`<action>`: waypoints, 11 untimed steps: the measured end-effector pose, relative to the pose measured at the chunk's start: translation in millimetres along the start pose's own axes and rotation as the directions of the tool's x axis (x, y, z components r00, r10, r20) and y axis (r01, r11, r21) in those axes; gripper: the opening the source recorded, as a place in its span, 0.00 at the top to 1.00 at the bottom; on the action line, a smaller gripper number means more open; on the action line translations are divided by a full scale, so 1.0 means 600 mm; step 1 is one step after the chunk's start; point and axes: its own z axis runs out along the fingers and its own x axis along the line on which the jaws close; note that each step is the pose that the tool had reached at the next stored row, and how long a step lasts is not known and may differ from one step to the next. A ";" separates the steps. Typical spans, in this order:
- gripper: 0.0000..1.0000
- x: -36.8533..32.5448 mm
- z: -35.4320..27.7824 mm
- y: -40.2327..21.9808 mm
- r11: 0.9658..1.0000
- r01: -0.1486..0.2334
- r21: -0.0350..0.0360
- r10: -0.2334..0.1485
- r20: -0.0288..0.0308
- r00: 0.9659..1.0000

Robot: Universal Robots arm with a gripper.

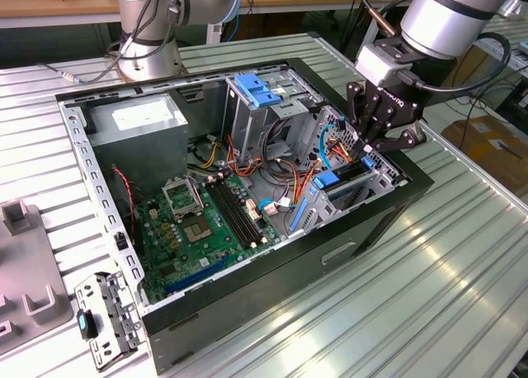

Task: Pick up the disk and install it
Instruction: 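Insert the second disk wire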

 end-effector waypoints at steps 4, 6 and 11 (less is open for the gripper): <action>0.89 0.000 0.000 0.000 1.000 0.000 0.000 0.000 0.000 1.000; 0.89 0.000 -0.005 0.000 1.000 0.000 0.000 0.000 0.000 1.000; 0.89 -0.001 -0.038 0.001 1.000 0.000 0.000 0.000 0.000 1.000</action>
